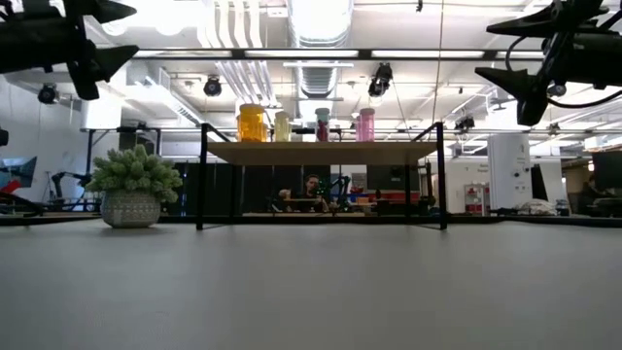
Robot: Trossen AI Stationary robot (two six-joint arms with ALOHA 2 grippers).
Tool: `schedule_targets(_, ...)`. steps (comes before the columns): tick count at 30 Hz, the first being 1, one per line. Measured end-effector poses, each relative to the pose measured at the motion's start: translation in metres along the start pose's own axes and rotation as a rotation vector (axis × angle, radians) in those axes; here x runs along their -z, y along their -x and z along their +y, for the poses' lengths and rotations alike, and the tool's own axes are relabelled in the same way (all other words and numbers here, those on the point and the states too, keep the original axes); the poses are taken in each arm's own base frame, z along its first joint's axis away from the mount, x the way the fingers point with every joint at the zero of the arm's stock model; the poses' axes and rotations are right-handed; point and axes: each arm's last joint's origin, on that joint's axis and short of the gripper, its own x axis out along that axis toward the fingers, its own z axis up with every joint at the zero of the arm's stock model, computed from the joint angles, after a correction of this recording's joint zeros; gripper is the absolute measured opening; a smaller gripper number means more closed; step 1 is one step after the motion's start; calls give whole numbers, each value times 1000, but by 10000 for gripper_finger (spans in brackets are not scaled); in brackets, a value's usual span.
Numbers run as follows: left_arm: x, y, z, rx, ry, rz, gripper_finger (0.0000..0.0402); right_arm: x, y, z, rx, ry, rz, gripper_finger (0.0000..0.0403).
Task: Pick and place medicine bottles onto shelf by color
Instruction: Return to Home Position
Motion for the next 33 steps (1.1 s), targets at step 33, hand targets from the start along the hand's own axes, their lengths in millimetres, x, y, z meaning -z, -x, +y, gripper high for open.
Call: schedule_targets(33,2,-1,0,-2,-10,13,302,1,-1,-1,6,3,9,265)
